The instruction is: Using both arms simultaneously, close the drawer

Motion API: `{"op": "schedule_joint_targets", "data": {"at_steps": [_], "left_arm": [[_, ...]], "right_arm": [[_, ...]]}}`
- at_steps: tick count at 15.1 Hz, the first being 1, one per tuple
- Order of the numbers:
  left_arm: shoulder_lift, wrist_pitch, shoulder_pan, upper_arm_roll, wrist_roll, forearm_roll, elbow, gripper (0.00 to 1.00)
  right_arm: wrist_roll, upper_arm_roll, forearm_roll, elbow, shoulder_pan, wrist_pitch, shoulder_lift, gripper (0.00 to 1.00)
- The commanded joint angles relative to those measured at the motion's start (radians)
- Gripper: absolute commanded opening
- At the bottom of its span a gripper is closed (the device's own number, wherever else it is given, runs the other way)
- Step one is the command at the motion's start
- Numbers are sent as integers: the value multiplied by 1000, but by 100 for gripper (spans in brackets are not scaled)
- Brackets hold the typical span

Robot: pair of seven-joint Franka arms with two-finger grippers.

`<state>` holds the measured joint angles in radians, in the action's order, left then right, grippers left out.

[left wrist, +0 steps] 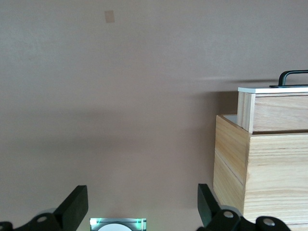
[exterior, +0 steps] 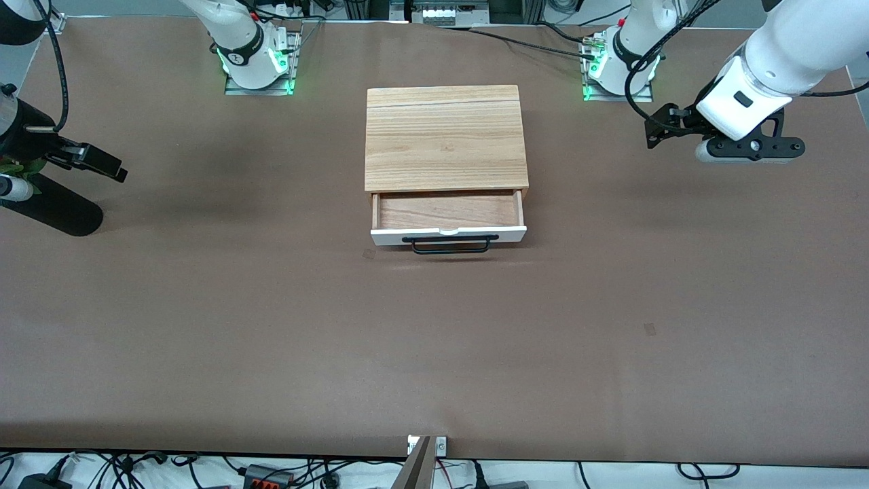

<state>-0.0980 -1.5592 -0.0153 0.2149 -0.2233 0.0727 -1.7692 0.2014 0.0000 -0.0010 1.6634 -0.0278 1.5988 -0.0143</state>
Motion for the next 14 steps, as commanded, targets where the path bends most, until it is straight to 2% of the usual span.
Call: {"op": "schedule_joint_targets", "data": {"at_steps": [1,9,14], "left_arm": [[7,10,-2,3,1,-27,13,100],[18,8,0,4,2,-24,19,100],[60,18,2,6,-4,-16,66,100]], "right_arm": [[20,2,3,-25,3,-13,-10,100],[18,2,4,-25,8,-23,-9,100],[13,3,4,-24,15,-25,-10,100]]}}
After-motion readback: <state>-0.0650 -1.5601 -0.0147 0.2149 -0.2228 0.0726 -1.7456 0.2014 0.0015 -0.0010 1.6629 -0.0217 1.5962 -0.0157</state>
